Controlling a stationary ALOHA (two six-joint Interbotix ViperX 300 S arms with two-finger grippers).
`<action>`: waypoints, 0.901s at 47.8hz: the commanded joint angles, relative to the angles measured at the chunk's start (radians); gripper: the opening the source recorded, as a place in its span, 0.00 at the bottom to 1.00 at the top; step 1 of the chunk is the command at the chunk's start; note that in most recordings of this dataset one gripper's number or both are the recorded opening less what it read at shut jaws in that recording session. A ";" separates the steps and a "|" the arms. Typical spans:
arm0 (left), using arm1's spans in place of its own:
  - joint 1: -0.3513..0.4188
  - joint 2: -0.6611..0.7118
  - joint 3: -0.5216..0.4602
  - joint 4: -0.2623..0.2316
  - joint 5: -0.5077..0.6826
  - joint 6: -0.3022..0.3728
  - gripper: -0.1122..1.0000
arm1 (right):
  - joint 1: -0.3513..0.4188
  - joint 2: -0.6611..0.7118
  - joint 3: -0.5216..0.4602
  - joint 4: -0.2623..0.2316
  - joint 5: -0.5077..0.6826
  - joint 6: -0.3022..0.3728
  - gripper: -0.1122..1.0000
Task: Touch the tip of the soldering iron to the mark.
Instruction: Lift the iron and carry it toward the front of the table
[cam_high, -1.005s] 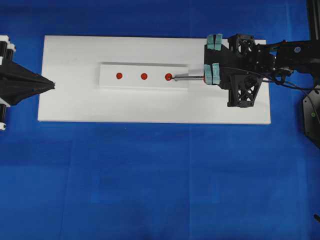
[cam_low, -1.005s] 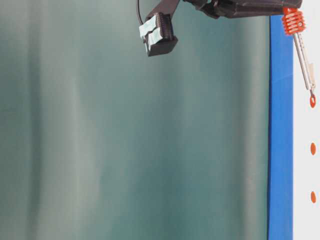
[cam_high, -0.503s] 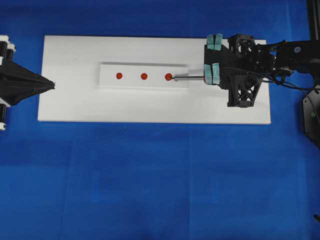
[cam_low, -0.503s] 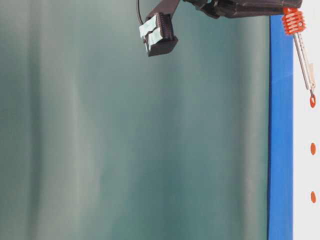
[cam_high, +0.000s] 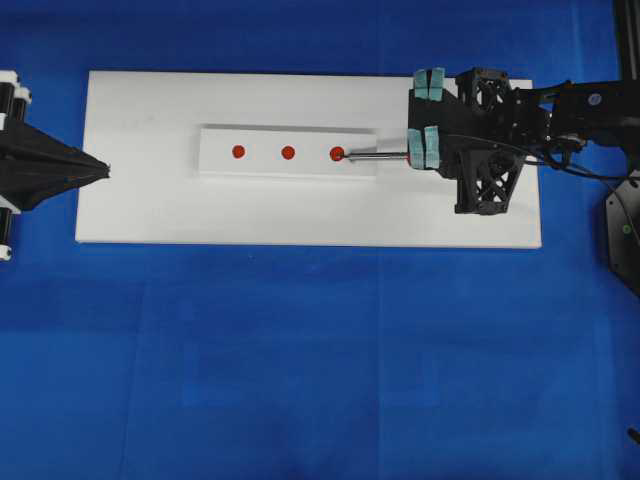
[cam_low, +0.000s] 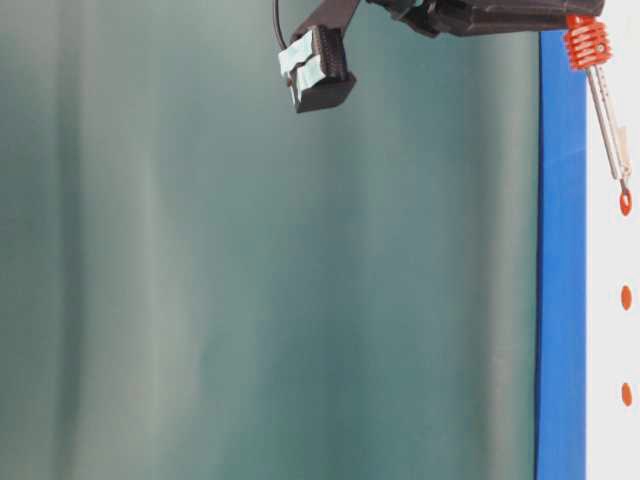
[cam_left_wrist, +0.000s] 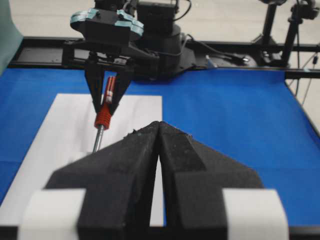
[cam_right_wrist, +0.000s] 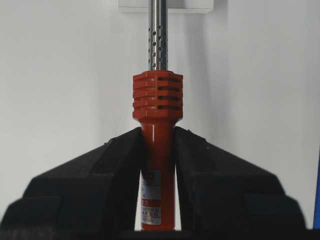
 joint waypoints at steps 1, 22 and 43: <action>-0.003 0.009 -0.011 0.000 -0.009 -0.002 0.10 | -0.002 -0.011 -0.017 0.002 0.000 0.000 0.16; -0.003 0.008 -0.011 0.000 -0.011 -0.002 0.10 | -0.002 -0.149 -0.133 0.002 0.201 0.002 0.16; -0.003 0.008 -0.011 0.000 -0.011 -0.002 0.10 | -0.002 -0.190 -0.164 -0.005 0.261 0.000 0.16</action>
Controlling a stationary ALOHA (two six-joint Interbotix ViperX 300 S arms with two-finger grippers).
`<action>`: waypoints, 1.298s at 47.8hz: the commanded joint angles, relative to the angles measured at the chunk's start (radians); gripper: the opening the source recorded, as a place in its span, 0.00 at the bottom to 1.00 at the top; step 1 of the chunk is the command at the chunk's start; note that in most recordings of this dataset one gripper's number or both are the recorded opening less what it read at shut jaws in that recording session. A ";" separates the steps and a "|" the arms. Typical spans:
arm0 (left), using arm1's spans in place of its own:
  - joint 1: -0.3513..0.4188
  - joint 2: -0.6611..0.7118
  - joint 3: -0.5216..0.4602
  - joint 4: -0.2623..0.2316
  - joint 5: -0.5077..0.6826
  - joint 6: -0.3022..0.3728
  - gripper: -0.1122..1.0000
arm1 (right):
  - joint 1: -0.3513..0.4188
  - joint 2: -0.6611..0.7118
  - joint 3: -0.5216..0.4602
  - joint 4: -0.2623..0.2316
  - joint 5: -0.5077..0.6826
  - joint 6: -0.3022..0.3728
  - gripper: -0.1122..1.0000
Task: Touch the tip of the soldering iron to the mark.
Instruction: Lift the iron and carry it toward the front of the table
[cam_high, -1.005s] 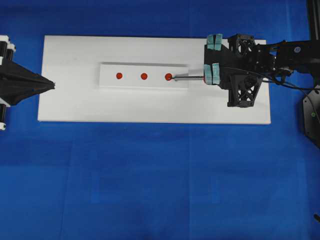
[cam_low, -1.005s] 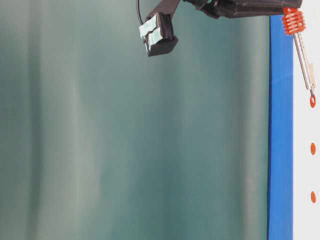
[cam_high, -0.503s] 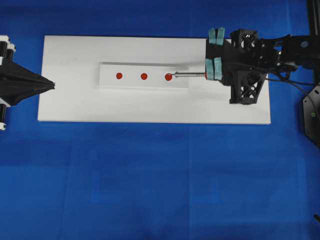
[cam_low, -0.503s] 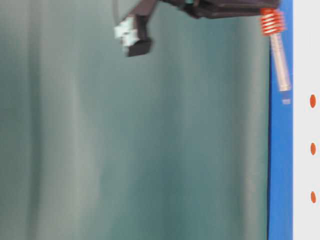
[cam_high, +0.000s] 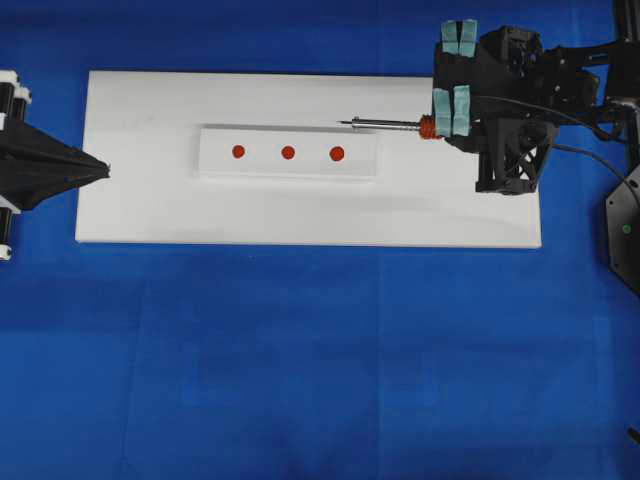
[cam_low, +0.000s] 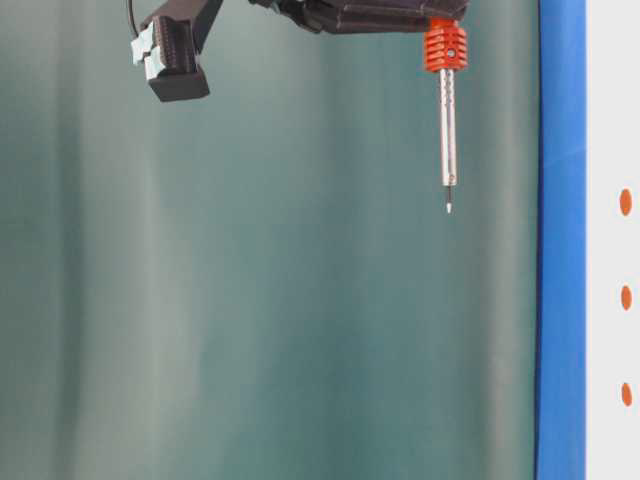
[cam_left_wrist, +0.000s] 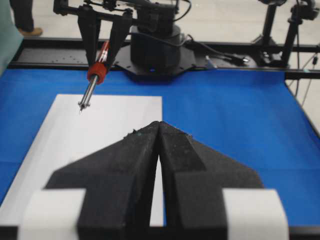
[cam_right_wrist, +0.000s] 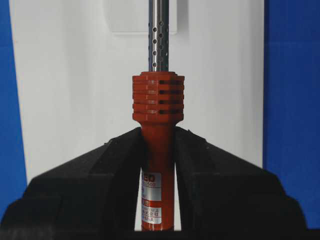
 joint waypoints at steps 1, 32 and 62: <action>-0.003 0.008 -0.012 0.002 -0.009 -0.002 0.10 | -0.002 -0.015 -0.026 -0.005 -0.006 -0.002 0.16; -0.018 0.008 -0.012 0.002 -0.023 -0.002 0.10 | 0.270 -0.049 0.008 -0.009 -0.021 0.304 0.16; -0.032 0.008 -0.012 0.002 -0.025 -0.005 0.10 | 0.655 0.063 -0.041 -0.295 -0.021 0.799 0.16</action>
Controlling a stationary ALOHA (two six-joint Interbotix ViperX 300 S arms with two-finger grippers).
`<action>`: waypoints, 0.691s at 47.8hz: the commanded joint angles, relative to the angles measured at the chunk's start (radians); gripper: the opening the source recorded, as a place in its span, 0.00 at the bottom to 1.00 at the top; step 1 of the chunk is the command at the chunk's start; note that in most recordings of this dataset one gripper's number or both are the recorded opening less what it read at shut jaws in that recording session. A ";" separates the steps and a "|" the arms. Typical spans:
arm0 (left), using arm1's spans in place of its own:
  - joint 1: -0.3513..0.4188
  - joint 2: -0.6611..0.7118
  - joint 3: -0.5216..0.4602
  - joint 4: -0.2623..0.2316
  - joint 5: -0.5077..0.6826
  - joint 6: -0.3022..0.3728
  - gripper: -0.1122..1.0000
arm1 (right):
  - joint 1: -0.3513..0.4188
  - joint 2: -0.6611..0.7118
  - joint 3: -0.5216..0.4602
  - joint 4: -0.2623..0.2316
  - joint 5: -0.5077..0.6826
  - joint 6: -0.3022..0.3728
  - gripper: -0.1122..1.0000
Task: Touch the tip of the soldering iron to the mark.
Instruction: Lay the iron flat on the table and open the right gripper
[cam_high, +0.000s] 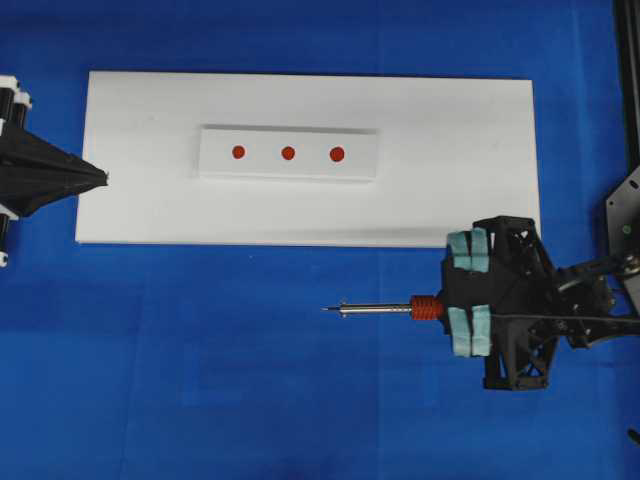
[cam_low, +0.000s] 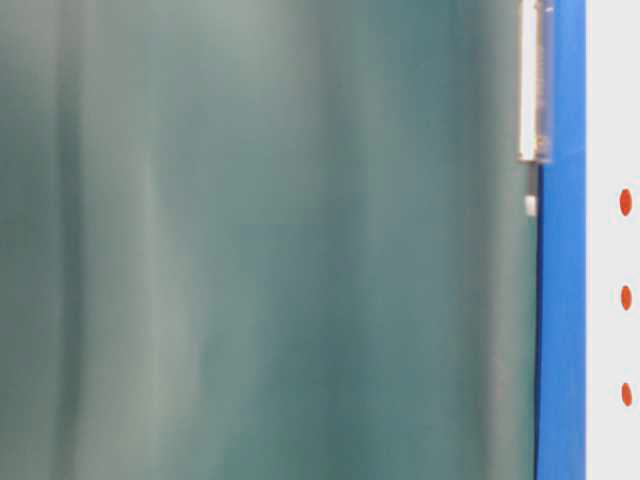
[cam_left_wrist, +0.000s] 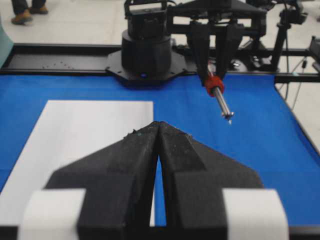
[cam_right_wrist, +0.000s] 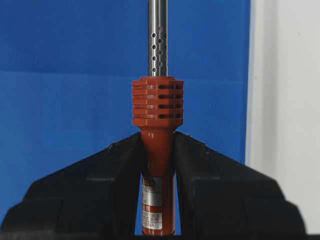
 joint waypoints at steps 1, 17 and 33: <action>-0.008 0.008 -0.011 0.000 -0.009 -0.003 0.10 | 0.002 0.006 -0.034 -0.012 -0.002 0.003 0.16; -0.011 0.008 -0.011 0.000 -0.011 -0.021 0.10 | -0.043 0.172 -0.198 -0.064 -0.008 -0.008 0.16; -0.011 0.002 -0.011 0.000 -0.009 -0.021 0.10 | -0.074 0.364 -0.410 -0.114 -0.009 -0.012 0.16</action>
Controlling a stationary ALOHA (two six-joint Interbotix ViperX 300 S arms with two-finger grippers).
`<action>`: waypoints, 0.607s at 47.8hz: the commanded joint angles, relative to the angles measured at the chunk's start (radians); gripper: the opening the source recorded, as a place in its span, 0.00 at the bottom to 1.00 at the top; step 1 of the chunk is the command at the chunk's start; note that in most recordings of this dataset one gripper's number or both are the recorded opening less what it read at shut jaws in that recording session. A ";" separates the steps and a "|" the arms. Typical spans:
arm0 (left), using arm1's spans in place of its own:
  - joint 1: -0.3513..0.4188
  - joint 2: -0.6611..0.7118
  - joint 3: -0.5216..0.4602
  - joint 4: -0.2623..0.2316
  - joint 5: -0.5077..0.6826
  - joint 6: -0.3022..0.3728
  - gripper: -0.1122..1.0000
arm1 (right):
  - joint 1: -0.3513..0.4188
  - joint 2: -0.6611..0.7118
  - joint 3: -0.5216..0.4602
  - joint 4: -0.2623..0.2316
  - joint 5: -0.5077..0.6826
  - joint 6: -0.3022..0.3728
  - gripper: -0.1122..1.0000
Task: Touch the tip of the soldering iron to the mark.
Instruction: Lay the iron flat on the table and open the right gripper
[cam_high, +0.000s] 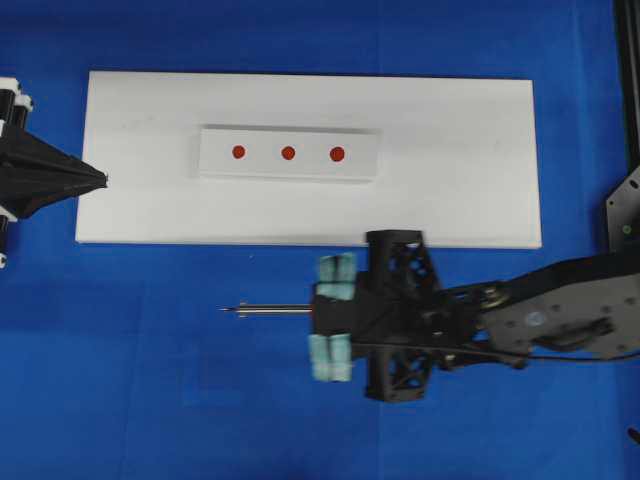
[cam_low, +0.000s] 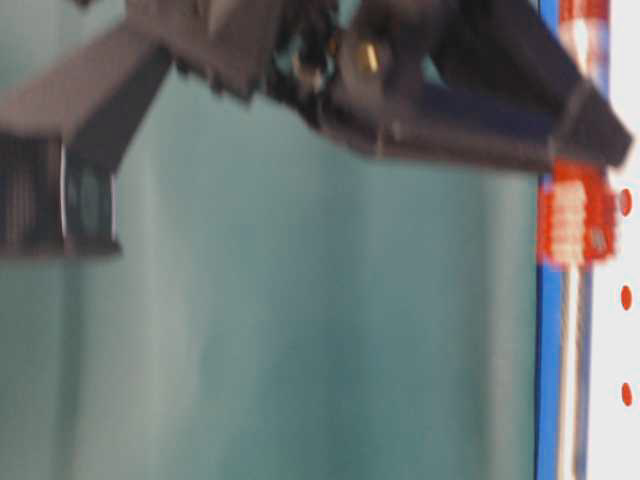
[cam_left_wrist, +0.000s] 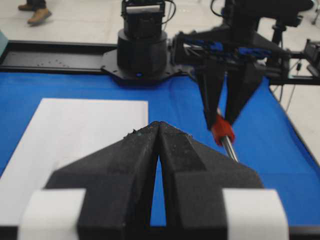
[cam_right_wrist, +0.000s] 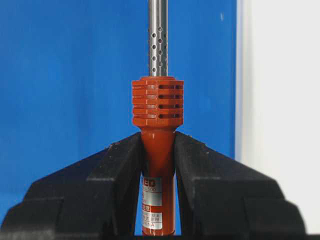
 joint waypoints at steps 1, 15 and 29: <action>-0.005 0.003 -0.012 0.000 -0.009 0.000 0.10 | -0.012 0.014 -0.066 -0.009 -0.006 0.000 0.16; -0.005 0.003 -0.012 0.000 -0.009 0.000 0.10 | -0.028 0.060 -0.115 -0.009 -0.008 0.000 0.16; -0.005 0.003 -0.012 0.000 -0.009 -0.002 0.10 | -0.029 0.069 -0.109 -0.009 -0.032 0.003 0.16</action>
